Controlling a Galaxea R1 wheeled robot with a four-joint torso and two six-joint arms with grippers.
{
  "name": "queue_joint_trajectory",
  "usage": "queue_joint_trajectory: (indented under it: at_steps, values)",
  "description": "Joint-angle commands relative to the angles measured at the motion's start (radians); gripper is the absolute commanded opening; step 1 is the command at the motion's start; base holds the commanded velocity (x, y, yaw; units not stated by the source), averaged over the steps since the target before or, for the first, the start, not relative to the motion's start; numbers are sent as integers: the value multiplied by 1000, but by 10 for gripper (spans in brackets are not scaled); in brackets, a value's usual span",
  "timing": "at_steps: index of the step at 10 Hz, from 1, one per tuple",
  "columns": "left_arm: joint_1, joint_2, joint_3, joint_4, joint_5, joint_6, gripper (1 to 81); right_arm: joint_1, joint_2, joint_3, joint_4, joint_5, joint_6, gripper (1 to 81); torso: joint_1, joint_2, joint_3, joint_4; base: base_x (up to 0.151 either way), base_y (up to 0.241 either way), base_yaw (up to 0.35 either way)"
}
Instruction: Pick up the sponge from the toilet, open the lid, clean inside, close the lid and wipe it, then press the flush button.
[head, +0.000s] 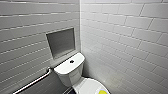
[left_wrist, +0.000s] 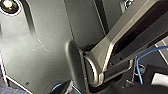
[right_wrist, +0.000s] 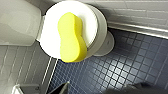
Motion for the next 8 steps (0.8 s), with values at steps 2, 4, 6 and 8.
queue_joint_trajectory:
  at_steps: [2, 4, 6, 8]
  values:
    - [-6, 13, -15, -8, 67, 5, 811, 181, 7, -8, -4, -143, 2, 811, 85, -134, -1, 0, 0, 0, 0]
    - [-2, 25, -37, -8, 67, 5, 811, 230, 45, -45, -1, -192, 2, 811, 132, -208, -1, 0, 0, 0, 0]
    - [4, 31, -48, -8, 67, 5, 811, 267, 60, -60, 0, -207, 2, 811, 176, -280, -100, 0, 0, 0, 0]
    - [15, 45, -48, -6, 67, 5, 811, 302, 69, -60, 0, -242, 2, 811, 212, -339, -144, 0, 0, 0, 0]
